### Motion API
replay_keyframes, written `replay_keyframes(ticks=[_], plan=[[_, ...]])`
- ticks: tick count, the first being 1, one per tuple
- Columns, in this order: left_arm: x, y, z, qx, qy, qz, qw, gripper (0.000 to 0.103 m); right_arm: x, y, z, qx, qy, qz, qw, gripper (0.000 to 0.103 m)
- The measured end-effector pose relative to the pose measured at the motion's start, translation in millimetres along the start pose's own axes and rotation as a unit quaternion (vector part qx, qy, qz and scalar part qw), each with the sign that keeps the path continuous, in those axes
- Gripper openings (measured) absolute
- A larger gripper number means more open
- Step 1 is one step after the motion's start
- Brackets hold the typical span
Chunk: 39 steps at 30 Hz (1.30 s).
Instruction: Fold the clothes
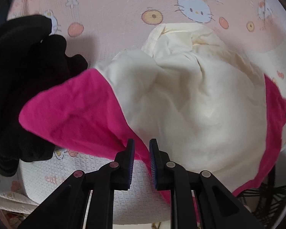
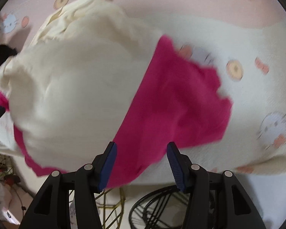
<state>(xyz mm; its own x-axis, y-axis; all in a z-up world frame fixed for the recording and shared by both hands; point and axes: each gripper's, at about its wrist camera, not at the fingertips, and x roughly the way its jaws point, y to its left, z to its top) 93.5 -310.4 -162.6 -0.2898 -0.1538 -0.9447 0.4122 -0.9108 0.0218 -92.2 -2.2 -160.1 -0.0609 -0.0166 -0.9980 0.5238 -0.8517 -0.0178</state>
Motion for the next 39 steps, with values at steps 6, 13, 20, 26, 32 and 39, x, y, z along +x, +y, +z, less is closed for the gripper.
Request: replay_keyframes(ticks=[6, 13, 20, 26, 32, 39], plan=[[2, 24, 10, -0.065, 0.004, -0.030, 0.9974, 0.014, -6, -15, 31, -0.009, -0.046, 0.019, 0.999, 0.054], [15, 58, -5, -0.233, 0.014, -0.112, 0.9660, 0.050, 15, -67, 7, 0.147, -0.094, 0.132, 0.976, 0.057], [11, 66, -11, -0.280, -0.001, -0.140, 0.9498, 0.056, 37, -112, -27, 0.213, -0.069, 0.116, 0.968, 0.060], [13, 58, -13, -0.223, -0.002, -0.087, 0.9710, 0.056, 47, -120, -37, 0.244, -0.054, 0.145, 0.958, 0.064], [21, 58, -25, -0.207, 0.028, -0.086, 0.9741, 0.056, 60, -112, -37, 0.251, -0.031, 0.173, 0.952, 0.065], [29, 90, -42, -0.285, 0.013, -0.123, 0.9506, 0.056, 78, -122, -42, 0.317, -0.014, 0.230, 0.920, 0.065]])
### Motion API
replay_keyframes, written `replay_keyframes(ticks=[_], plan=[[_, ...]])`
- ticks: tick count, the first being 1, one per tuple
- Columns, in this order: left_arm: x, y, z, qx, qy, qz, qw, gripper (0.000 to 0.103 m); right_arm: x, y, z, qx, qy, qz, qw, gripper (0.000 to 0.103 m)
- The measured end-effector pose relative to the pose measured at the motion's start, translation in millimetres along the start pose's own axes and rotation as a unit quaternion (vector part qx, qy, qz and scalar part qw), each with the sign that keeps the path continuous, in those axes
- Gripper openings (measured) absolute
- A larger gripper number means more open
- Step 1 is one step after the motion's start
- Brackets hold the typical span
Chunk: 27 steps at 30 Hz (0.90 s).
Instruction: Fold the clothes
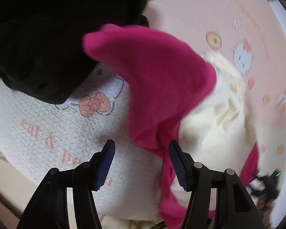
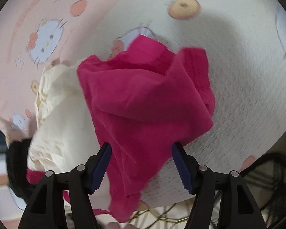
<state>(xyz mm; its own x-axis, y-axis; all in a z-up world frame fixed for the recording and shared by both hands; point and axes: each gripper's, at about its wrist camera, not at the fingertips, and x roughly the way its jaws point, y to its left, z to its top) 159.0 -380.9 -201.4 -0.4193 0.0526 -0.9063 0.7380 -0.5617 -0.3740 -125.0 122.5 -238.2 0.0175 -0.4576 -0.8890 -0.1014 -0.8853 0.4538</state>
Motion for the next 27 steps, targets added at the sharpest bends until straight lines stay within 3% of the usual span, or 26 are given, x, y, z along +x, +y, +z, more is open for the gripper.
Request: replay_keyframes(ticks=[1, 4, 7, 9, 14, 18, 22, 24, 25, 27], plan=[[1, 3, 2, -0.009, -0.003, -0.014, 0.9999, 0.056, 2, -3, 1, 0.011, 0.001, 0.004, 1.000, 0.065], [6, 4, 11, -0.019, -0.032, -0.005, 0.9993, 0.056, 6, -7, 3, 0.025, -0.010, 0.011, 1.000, 0.066], [12, -7, 16, 0.008, -0.055, -0.005, 0.9985, 0.056, 10, -4, 4, 0.028, -0.023, 0.017, 0.999, 0.073], [15, -17, 16, 0.025, -0.068, 0.012, 0.9973, 0.056, 12, -2, 5, 0.030, -0.031, 0.021, 0.999, 0.078], [30, -41, 15, 0.081, -0.066, 0.039, 0.9938, 0.055, 10, -1, 5, 0.023, -0.058, 0.033, 0.997, 0.078], [26, -48, 14, 0.096, -0.090, 0.038, 0.9906, 0.045, 11, -11, 11, 0.047, -0.073, 0.070, 0.994, 0.080], [21, -56, 15, 0.101, -0.134, 0.080, 0.9826, 0.043, 13, -22, 10, 0.077, -0.092, 0.096, 0.988, 0.079], [19, -63, 14, 0.117, -0.155, 0.101, 0.9757, 0.041, 13, -25, 8, 0.082, -0.102, 0.090, 0.987, 0.071], [19, -67, 13, 0.126, -0.160, 0.105, 0.9733, 0.035, 13, -26, 7, 0.085, -0.106, 0.086, 0.987, 0.057], [19, -75, 10, 0.140, -0.168, 0.114, 0.9691, 0.029, 11, -29, 8, 0.083, -0.105, 0.069, 0.989, 0.040]])
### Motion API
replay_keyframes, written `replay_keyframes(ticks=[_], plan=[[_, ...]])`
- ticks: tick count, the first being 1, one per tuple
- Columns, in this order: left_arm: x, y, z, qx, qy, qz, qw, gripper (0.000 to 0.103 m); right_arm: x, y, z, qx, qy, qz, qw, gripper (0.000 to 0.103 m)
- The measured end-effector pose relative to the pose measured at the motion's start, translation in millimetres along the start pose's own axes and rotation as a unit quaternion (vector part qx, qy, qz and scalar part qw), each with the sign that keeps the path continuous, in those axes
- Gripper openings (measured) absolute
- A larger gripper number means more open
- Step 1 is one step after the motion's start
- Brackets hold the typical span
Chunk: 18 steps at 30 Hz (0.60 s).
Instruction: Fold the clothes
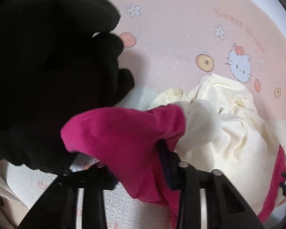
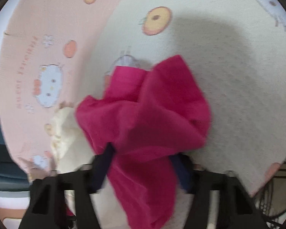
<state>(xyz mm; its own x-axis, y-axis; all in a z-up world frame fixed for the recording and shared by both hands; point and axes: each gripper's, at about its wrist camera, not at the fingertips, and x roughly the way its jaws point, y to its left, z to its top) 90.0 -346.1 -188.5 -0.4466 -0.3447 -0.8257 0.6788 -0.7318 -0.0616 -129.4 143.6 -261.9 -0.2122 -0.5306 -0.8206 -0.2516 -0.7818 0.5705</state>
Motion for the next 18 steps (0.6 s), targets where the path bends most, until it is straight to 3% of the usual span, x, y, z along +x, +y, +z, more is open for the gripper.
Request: replay_keyframes(ticks=[3, 4, 8, 13, 18], plan=[[-7, -10, 2, 0.013, -0.016, 0.015, 0.9997, 0.028, -4, 0, 4, -0.027, -0.001, -0.009, 1.000, 0.013], [-10, -13, 3, 0.016, -0.022, 0.020, 0.9994, 0.028, -6, 0, 4, -0.035, -0.006, -0.009, 0.999, 0.010], [-25, -16, -1, 0.016, -0.045, 0.037, 0.9982, 0.023, -17, 3, 4, -0.043, -0.028, 0.000, 0.999, 0.008], [-33, -1, -8, 0.004, -0.038, 0.048, 0.9981, 0.013, -40, 1, 13, -0.054, -0.062, -0.005, 0.997, 0.004], [-49, 4, -12, -0.002, -0.065, 0.078, 0.9948, 0.012, -66, -14, 27, -0.029, -0.103, -0.005, 0.994, 0.002]])
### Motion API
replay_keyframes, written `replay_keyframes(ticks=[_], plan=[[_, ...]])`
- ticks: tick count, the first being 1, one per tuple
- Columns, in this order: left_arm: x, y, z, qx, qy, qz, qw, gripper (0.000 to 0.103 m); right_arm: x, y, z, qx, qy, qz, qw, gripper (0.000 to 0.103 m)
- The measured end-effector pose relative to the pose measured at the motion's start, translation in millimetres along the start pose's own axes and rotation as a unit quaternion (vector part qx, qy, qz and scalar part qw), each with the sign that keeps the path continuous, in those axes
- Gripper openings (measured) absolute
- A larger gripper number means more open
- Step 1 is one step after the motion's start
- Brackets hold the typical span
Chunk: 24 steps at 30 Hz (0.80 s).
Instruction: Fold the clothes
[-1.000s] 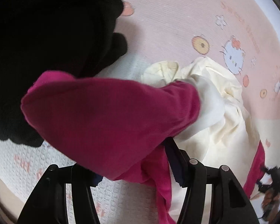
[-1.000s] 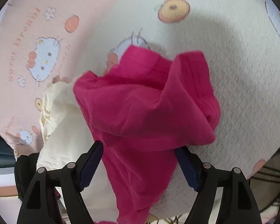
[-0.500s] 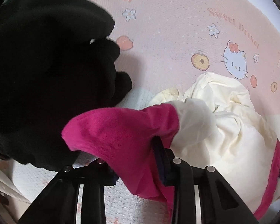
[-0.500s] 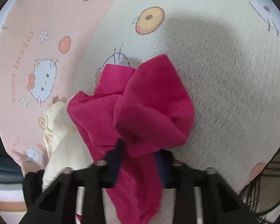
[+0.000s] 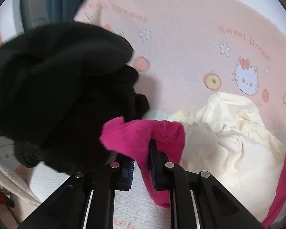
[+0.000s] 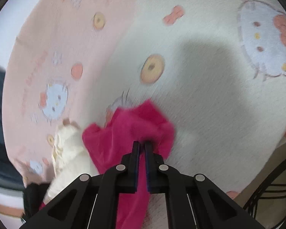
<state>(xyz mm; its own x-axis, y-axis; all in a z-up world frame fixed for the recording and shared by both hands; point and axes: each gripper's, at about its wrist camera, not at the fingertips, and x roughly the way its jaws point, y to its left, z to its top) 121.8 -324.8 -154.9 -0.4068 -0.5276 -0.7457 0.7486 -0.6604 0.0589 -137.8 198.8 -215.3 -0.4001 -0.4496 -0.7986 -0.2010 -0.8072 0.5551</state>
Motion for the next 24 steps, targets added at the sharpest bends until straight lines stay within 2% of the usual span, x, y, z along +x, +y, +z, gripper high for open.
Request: replay_keyframes(ticks=[1, 3, 5, 7, 9, 11, 12, 14, 15, 16, 17, 18, 19, 24], plan=[[-3, 0, 0, 0.000, 0.004, 0.005, 1.0000, 0.012, -12, -8, 5, 0.000, -0.016, -0.008, 1.000, 0.002], [-5, -2, 0, -0.007, 0.014, -0.002, 0.9999, 0.012, -26, -22, 8, 0.012, -0.005, 0.006, 1.000, 0.002], [-8, -3, 0, -0.015, 0.018, -0.014, 0.9996, 0.012, -21, -25, 6, 0.027, 0.011, 0.028, 0.999, 0.002], [-9, -2, 0, -0.025, 0.022, -0.028, 0.9991, 0.012, -5, -17, -3, 0.025, 0.025, 0.031, 0.999, 0.002], [-8, 5, 1, -0.055, 0.042, -0.069, 0.9952, 0.012, 10, -9, -13, 0.023, 0.041, 0.037, 0.998, 0.002], [0, 14, 0, -0.097, 0.082, -0.120, 0.9845, 0.015, 24, -7, -25, 0.022, 0.063, 0.049, 0.997, 0.003], [4, 19, 0, -0.118, 0.102, -0.146, 0.9769, 0.016, 30, -7, -30, 0.026, 0.071, 0.053, 0.996, 0.007], [12, 26, -2, -0.144, 0.133, -0.181, 0.9637, 0.030, 41, -5, -37, 0.035, 0.084, 0.064, 0.994, 0.038], [15, 29, -4, -0.155, 0.144, -0.195, 0.9578, 0.037, 44, -4, -38, 0.038, 0.086, 0.070, 0.993, 0.063], [17, 32, -5, -0.165, 0.156, -0.208, 0.9514, 0.051, 47, -4, -39, 0.041, 0.087, 0.077, 0.992, 0.068], [13, 31, -7, -0.160, 0.154, -0.209, 0.9523, 0.064, 50, -3, -39, 0.045, 0.088, 0.079, 0.992, 0.068], [10, 31, -9, -0.156, 0.152, -0.210, 0.9532, 0.066, 53, -2, -40, 0.048, 0.086, 0.076, 0.992, 0.068], [7, 30, -10, -0.151, 0.150, -0.210, 0.9542, 0.067, 56, -1, -39, 0.049, 0.085, 0.073, 0.992, 0.068], [-14, 9, -16, -0.079, 0.147, -0.170, 0.9712, 0.067, 66, -10, -36, 0.048, 0.089, 0.067, 0.993, 0.068]])
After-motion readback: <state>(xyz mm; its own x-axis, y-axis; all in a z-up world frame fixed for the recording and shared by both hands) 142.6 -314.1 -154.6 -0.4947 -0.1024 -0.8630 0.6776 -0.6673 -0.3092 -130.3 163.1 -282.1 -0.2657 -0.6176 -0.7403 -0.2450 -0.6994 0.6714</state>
